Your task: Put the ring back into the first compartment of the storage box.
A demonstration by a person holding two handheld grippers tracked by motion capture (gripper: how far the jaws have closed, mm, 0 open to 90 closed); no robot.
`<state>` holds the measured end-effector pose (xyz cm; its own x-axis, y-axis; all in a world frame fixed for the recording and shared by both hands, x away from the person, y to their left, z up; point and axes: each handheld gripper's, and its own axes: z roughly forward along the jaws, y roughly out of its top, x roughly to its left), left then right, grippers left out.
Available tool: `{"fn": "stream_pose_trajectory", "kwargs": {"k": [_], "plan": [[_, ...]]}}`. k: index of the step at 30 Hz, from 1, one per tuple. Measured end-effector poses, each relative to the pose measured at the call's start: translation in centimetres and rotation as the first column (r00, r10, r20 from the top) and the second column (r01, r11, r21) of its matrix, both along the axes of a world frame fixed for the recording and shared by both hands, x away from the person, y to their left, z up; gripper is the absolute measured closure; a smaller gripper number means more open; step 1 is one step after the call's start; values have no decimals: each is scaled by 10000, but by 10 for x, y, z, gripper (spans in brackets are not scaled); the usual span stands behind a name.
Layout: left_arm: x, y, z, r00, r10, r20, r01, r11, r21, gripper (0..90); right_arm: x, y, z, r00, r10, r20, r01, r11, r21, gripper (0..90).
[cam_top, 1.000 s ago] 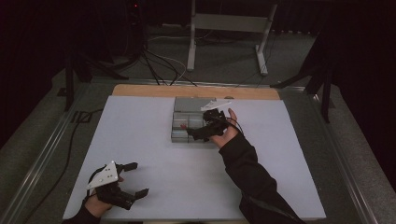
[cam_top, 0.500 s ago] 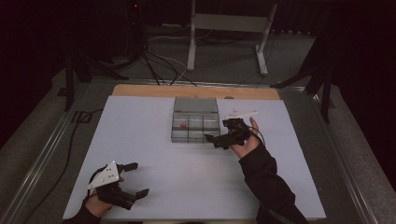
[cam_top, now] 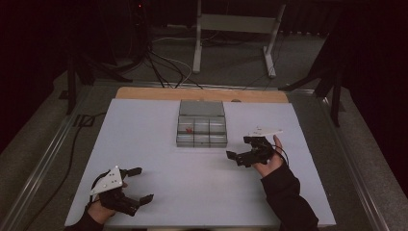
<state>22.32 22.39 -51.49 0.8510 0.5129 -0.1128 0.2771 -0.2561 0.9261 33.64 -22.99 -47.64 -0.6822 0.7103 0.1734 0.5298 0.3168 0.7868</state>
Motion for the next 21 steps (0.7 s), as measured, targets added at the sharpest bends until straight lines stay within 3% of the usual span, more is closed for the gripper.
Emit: {"fn": "stream_pose_trajectory", "kwargs": {"k": [7,21], "plan": [[0,0,0,10000,-13,10,13,10000,36,5,-22,-19,-11,9999,131,35,-132,9999,102,0],[0,0,0,10000,-28,28,28,10000,23,5,-59,-49,-32,9997,121,-213,-124,9998,-167,0]]}}
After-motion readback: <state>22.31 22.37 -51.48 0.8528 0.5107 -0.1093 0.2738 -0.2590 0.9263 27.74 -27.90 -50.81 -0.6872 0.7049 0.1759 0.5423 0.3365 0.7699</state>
